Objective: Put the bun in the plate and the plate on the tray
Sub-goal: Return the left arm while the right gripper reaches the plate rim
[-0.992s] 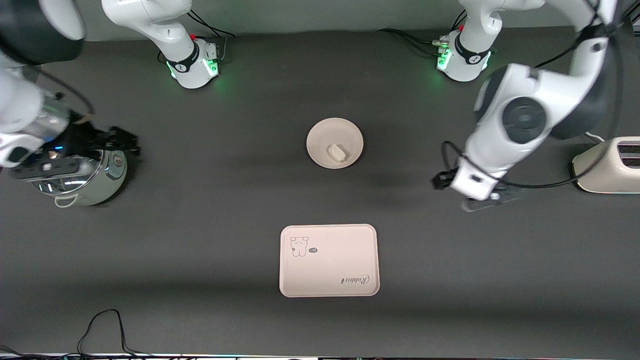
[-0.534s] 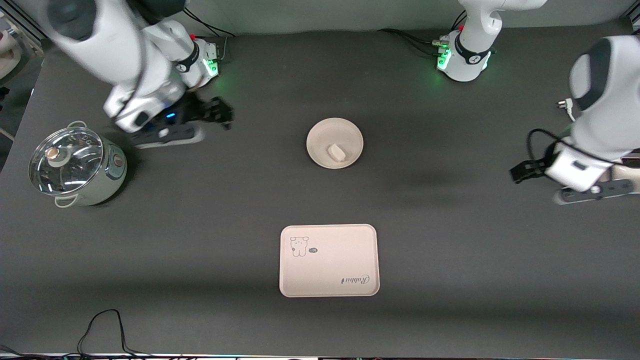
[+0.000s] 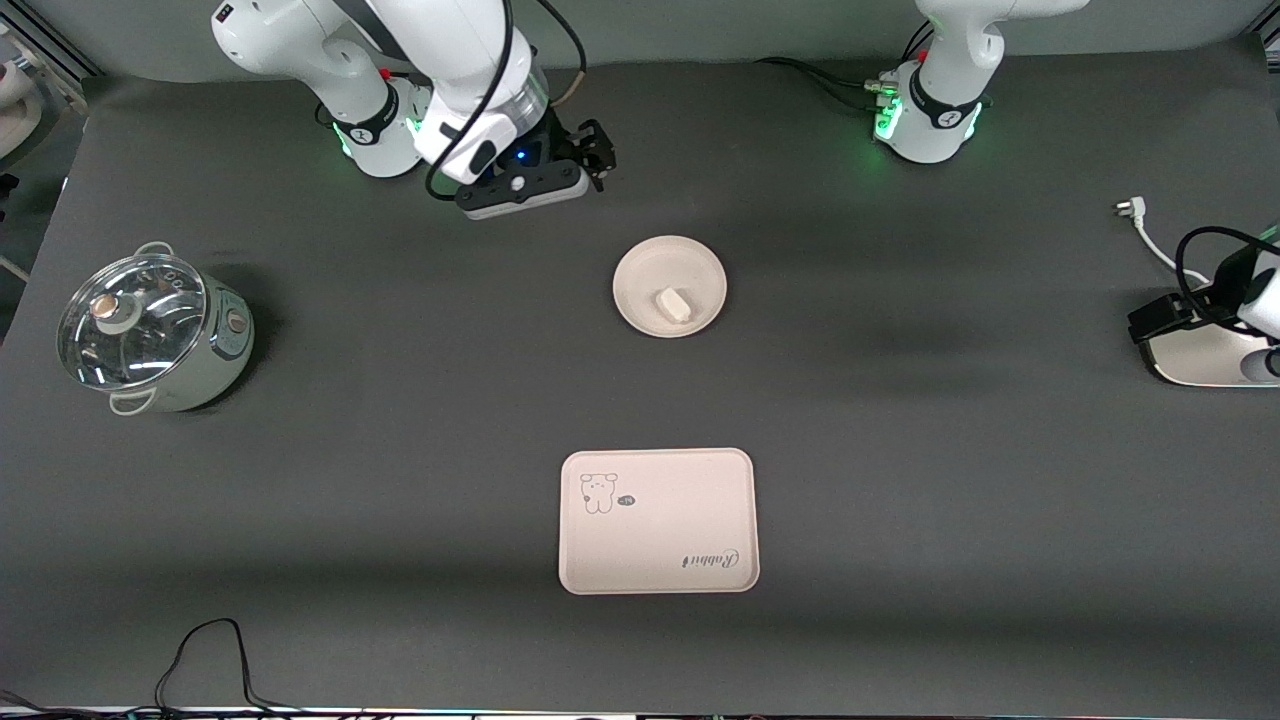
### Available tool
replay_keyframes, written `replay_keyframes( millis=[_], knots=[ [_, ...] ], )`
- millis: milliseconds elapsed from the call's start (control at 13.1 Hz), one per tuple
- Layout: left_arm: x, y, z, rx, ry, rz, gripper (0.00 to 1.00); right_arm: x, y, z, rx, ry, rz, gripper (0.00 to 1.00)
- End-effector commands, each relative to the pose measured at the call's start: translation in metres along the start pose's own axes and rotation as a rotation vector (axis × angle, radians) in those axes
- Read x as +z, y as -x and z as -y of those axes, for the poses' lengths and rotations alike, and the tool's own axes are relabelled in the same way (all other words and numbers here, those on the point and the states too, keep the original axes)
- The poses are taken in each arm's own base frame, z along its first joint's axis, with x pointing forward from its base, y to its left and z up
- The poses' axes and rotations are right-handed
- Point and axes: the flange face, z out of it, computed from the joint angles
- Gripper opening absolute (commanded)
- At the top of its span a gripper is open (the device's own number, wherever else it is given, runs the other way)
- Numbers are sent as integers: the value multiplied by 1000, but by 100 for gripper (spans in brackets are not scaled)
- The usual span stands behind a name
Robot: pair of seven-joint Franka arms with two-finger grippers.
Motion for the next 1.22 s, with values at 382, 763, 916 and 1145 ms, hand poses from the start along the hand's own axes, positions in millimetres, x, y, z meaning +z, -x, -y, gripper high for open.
replay_keyframes(
  millis=[382, 763, 916, 1145],
  knots=[
    [-24, 6, -21, 48, -2, 25, 100, 75, 17, -24, 47, -56, -22, 100],
    [-26, 7, -22, 55, -1, 34, 100, 179, 26, -38, 59, -57, -98, 100],
    [-24, 6, -22, 55, -2, 35, 100, 219, 22, -43, 65, -49, -129, 100],
    [-25, 5, -20, 53, 0, 31, 100, 278, 23, -43, 66, -36, -172, 100]
  ],
)
